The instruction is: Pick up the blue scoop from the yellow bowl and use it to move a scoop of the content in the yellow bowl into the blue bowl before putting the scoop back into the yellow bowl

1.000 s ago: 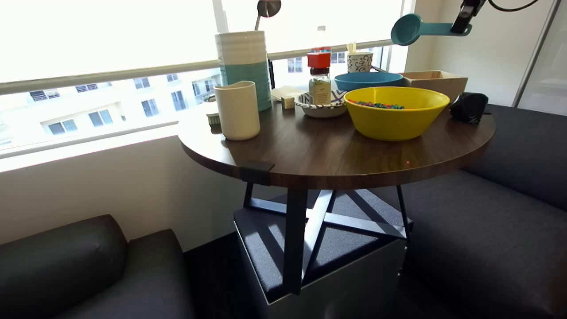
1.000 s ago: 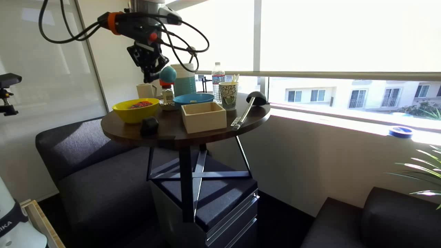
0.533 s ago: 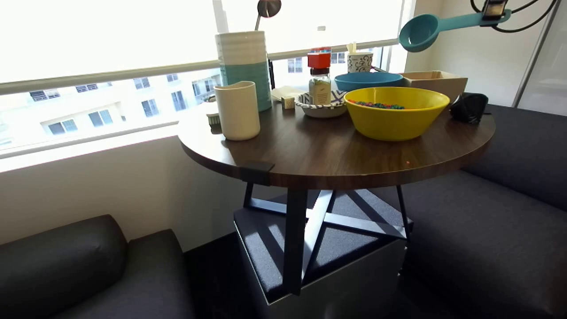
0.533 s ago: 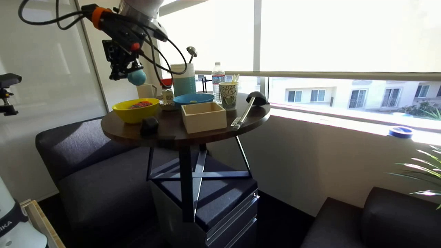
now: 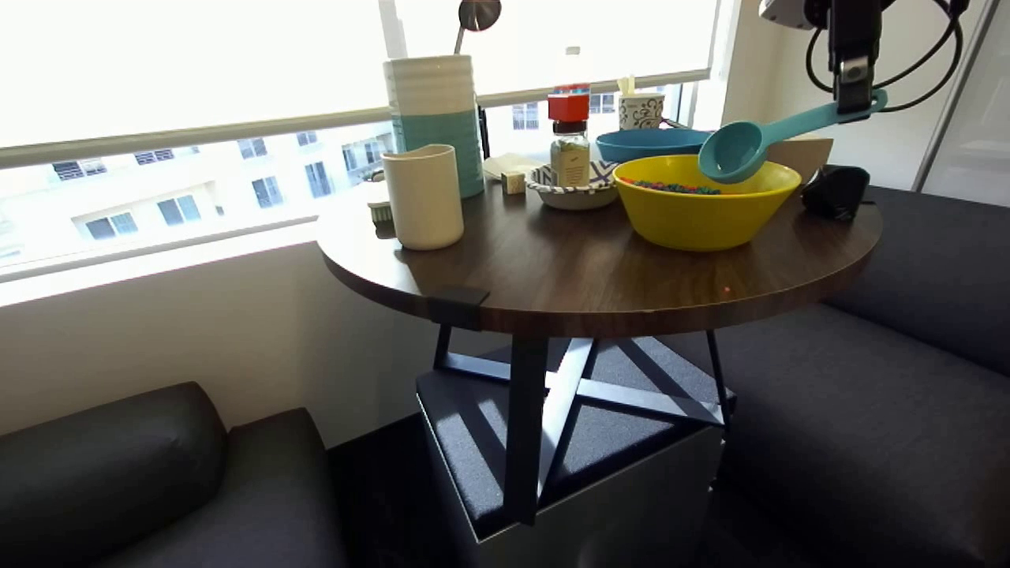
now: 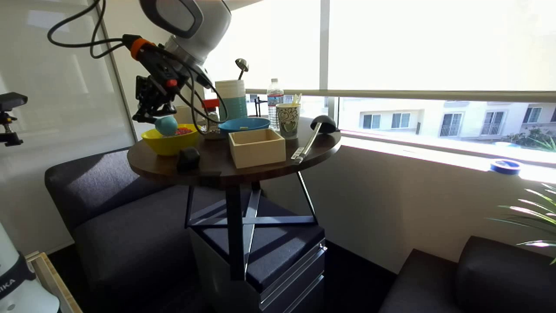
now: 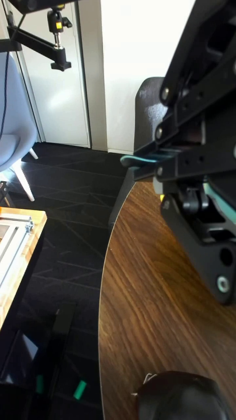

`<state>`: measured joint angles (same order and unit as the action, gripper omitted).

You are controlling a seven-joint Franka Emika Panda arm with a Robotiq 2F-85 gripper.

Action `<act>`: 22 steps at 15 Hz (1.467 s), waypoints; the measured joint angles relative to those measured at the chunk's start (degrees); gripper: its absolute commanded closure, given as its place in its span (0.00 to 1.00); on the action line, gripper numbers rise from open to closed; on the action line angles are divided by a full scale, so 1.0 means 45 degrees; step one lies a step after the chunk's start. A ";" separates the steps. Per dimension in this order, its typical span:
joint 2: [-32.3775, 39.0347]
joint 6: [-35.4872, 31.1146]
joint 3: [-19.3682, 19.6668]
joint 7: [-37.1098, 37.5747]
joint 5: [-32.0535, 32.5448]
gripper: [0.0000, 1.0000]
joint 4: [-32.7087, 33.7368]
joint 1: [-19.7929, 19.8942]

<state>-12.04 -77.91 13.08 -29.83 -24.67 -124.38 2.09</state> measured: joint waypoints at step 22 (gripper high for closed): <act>-0.1512 -0.4816 -0.0936 0.1343 0.1790 0.00 0.0584 0.0438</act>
<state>-18.85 -99.58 8.87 -23.79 -16.61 -121.76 4.06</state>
